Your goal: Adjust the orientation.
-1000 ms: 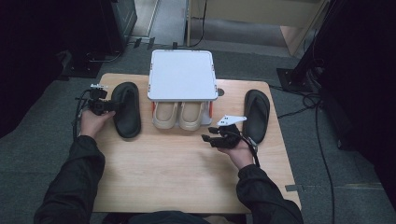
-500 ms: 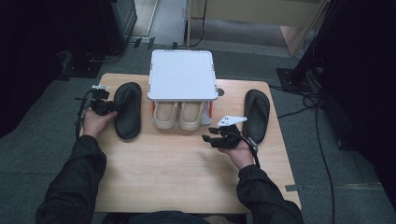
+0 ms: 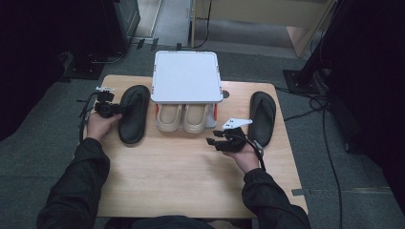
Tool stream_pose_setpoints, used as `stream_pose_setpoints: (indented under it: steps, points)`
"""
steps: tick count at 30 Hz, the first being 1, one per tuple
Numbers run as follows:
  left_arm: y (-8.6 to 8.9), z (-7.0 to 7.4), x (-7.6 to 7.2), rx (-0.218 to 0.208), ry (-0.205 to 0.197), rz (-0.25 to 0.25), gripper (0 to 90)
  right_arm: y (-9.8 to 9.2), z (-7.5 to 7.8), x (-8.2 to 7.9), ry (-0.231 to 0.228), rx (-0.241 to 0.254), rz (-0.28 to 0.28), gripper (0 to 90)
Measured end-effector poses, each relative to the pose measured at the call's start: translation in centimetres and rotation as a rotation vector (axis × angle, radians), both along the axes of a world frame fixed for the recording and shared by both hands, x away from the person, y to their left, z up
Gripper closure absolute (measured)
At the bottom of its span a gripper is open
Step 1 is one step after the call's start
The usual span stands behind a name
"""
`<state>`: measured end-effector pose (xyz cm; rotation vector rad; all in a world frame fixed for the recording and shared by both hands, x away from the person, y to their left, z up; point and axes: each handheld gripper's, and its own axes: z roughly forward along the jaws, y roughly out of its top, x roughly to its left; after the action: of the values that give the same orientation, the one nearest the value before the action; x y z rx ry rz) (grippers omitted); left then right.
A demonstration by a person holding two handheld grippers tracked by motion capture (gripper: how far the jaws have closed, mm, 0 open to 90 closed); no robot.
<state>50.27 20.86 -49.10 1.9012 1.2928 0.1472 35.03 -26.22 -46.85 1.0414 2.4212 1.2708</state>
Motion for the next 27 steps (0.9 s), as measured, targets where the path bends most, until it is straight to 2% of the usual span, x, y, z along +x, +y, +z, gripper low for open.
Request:
stream_pose_setpoints:
  steps: [14,19,27]
  points:
    - [0.2,0.5,-0.2,-0.013,0.003,0.004,68.1,0.0,-0.1,0.1,-0.001,0.001,0.007,52.2]
    - [0.4,1.0,-0.4,-0.012,0.001,0.01,68.3,0.0,0.0,0.0,0.003,0.001,0.005,52.1]
    - [1.1,2.1,-0.8,-0.042,-0.008,0.023,68.3,0.1,-0.1,0.1,-0.001,-0.001,0.01,52.2]
